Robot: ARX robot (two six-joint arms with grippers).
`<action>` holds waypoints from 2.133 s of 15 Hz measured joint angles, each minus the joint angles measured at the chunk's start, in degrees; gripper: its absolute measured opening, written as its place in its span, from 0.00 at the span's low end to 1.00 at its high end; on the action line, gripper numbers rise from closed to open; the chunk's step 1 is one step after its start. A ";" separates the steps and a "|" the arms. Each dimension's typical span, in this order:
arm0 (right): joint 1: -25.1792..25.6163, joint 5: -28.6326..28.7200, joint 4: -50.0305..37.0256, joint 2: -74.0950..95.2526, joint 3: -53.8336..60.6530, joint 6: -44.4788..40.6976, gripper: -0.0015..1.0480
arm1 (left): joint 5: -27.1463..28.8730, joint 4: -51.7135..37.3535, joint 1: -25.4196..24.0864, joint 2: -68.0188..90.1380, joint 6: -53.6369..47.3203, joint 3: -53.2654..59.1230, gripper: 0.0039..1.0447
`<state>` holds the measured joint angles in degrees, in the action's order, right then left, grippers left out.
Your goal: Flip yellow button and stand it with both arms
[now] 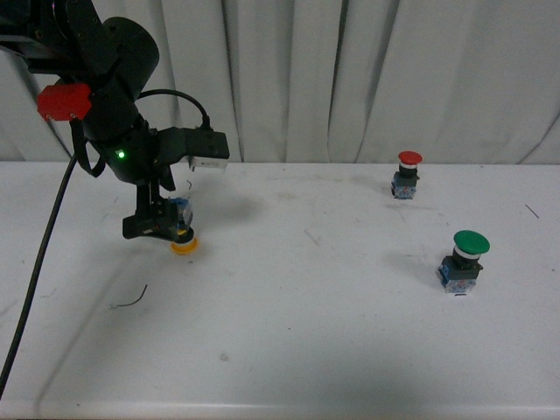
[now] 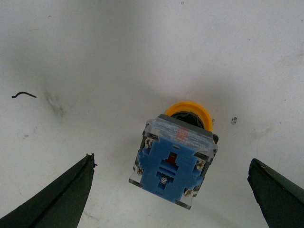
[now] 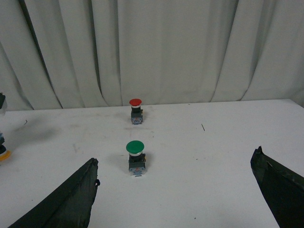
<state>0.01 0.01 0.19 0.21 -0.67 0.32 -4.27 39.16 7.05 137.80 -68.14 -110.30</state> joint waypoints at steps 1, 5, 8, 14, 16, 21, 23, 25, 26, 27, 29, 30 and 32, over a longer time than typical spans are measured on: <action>0.00 0.00 0.00 0.00 0.00 0.00 0.94 | -0.33 -0.17 0.04 0.07 0.00 -0.13 0.93; 0.00 0.00 0.02 0.00 0.00 0.00 0.94 | -1.86 1.33 0.72 0.07 0.20 -0.52 0.54; 0.00 0.00 0.00 0.00 0.00 0.00 0.94 | -1.73 1.03 1.03 0.07 0.24 -0.61 0.32; 0.00 -0.02 0.00 0.00 0.00 0.00 0.94 | -8.02 0.74 1.40 -0.61 3.37 -1.20 0.31; 0.00 0.00 0.00 0.00 0.00 0.00 0.94 | -14.27 -1.49 1.49 -6.38 5.70 2.84 0.31; 0.00 0.00 0.00 0.00 0.00 0.00 0.94 | -40.04 -17.05 -1.44 -28.70 21.70 20.44 0.31; 0.00 0.00 0.02 0.00 0.00 0.00 0.94 | -49.53 -26.60 -2.99 -36.04 31.15 30.62 0.31; 0.00 0.00 0.00 0.00 0.00 0.00 0.94 | -55.91 -39.47 -3.43 -42.71 41.94 40.68 0.31; 0.00 -0.02 0.00 0.00 0.00 0.00 0.94 | -58.45 -48.70 -3.50 -44.22 48.89 45.22 0.31; 0.00 0.00 0.00 0.00 0.00 0.00 0.94 | -58.31 -56.28 -3.17 -44.76 55.19 49.18 0.31; 0.00 0.00 0.00 0.00 0.00 0.00 0.94 | -57.46 -70.10 -1.31 -44.81 68.41 56.76 0.31; 0.00 0.00 0.00 0.00 0.00 0.00 0.94 | -57.51 -78.14 -0.48 -44.81 74.62 58.84 0.31; 0.00 0.00 0.00 0.00 0.00 0.00 0.94 | -57.07 -93.85 -0.02 -44.76 87.84 61.61 0.31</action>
<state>0.01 0.01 0.19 0.21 -0.67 0.32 -61.34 -54.70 7.03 93.03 19.70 -48.69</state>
